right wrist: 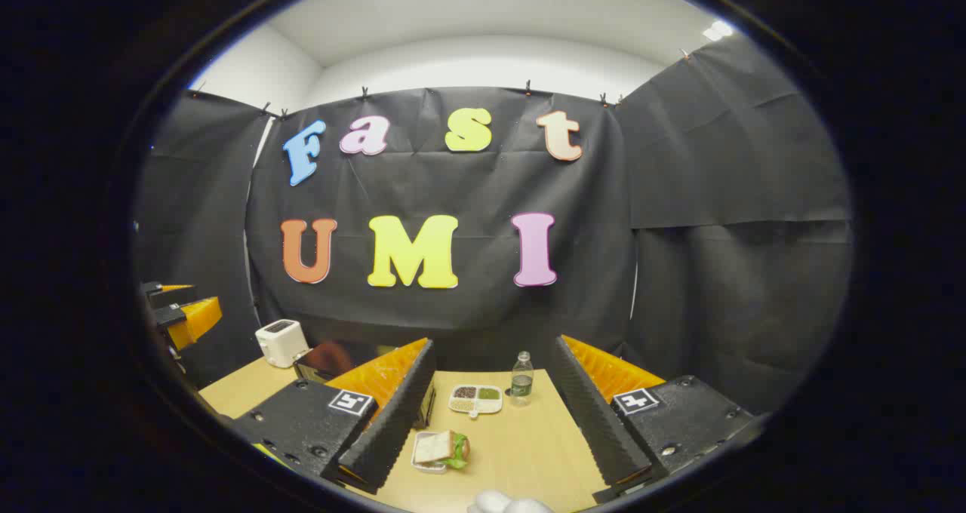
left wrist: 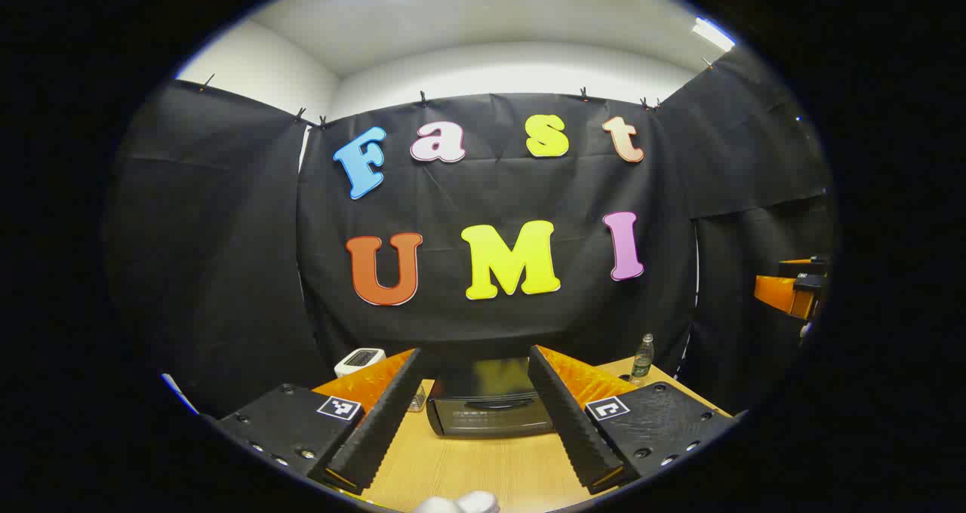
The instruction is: Open the electric oven with the left hand, put the food in, and close the electric oven.
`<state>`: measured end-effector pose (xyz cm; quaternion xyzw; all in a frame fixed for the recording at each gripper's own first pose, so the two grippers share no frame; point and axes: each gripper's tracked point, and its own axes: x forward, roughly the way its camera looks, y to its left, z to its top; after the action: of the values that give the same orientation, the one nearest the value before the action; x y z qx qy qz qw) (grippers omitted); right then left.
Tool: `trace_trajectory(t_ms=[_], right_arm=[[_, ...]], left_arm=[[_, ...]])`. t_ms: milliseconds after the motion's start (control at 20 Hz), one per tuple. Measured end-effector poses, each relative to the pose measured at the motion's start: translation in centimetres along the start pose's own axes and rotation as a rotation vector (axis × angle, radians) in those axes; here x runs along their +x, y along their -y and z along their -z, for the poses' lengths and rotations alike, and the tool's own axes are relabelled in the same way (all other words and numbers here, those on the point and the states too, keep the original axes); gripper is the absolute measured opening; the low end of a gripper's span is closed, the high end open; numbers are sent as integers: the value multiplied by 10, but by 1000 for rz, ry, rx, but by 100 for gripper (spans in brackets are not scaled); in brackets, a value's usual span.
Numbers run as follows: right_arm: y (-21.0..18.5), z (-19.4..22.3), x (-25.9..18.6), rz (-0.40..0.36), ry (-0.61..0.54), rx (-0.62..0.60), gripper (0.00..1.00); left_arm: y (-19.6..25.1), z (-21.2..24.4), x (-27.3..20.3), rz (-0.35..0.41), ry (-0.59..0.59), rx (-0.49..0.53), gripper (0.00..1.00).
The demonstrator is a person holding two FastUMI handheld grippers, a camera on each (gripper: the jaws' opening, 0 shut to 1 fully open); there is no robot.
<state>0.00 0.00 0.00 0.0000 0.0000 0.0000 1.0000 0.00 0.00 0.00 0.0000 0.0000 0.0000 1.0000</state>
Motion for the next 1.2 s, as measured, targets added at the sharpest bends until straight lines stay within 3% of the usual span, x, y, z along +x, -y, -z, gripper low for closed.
trace_trajectory(t_ms=[1000,1050,1100,1200], right_arm=[[-2,7,10,-34,10,-15,92],[-1,7,11,-33,15,-17,100],[-1,7,11,-34,21,-17,92],[2,10,13,-41,25,-20,92]], left_arm=[[-7,20,21,-28,-10,-9,93],[-7,25,25,-26,-11,-10,93],[-5,28,31,-20,-11,-13,93],[-2,42,44,-14,-13,-19,93]])
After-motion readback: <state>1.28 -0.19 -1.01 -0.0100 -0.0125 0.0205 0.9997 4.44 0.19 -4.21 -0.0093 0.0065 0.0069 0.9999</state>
